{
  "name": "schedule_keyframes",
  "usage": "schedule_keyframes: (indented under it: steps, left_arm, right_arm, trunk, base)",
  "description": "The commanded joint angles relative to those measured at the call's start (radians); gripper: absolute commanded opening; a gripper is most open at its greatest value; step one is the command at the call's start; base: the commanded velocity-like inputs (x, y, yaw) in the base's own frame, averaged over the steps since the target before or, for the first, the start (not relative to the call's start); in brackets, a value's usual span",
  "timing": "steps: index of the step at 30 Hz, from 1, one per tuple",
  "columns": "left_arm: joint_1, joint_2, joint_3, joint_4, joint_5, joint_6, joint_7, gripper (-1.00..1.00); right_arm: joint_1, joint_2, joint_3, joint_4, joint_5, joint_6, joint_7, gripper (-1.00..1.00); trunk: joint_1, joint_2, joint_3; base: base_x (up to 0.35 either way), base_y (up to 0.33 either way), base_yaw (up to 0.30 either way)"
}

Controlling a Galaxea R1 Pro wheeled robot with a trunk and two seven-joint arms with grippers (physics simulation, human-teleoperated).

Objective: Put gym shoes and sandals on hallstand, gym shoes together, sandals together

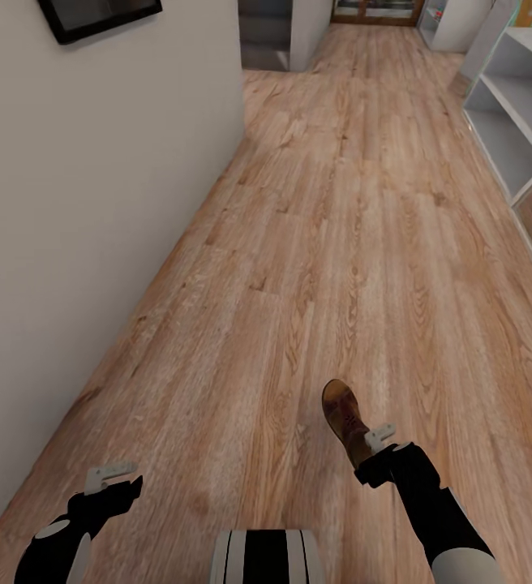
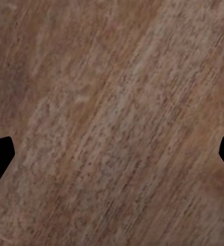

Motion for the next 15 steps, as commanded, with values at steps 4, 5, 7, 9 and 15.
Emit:
schedule_keyframes:
  steps: [4,5,7,9,15]
  left_arm:
    - [0.000,0.000,0.000,0.000,0.000,0.000,0.000,1.00]
    - [0.000,0.000,0.000,0.000,0.000,0.000,0.000,1.00]
    - [0.000,0.000,0.000,0.000,0.000,0.000,0.000,1.00]
    - [0.000,0.000,0.000,0.000,0.000,0.000,0.000,1.00]
    - [0.000,0.000,0.000,0.000,0.000,0.000,0.000,1.00]
  right_arm:
    - [0.000,0.000,0.000,0.000,-0.003,0.002,-0.002,-1.00]
    - [0.000,0.000,0.000,0.000,-0.002,0.002,-0.002,-1.00]
    - [0.000,0.000,0.000,0.000,-0.002,0.002,-0.002,-1.00]
    - [0.000,0.000,0.000,0.000,-0.002,0.002,-0.002,-1.00]
    - [0.000,0.000,0.001,0.000,-0.002,0.002,-0.002,-1.00]
  trunk:
    - [-0.002,0.001,0.022]
    - [-0.002,0.001,0.027]
    - [-0.003,0.002,0.038]
    - [-0.004,0.002,0.049]
    - [-0.007,0.004,0.081]
  base:
    - [0.000,0.000,0.000]
    - [0.000,0.000,0.000]
    - [0.000,0.000,0.000]
    - [0.000,0.000,0.000]
    - [0.000,0.000,0.000]
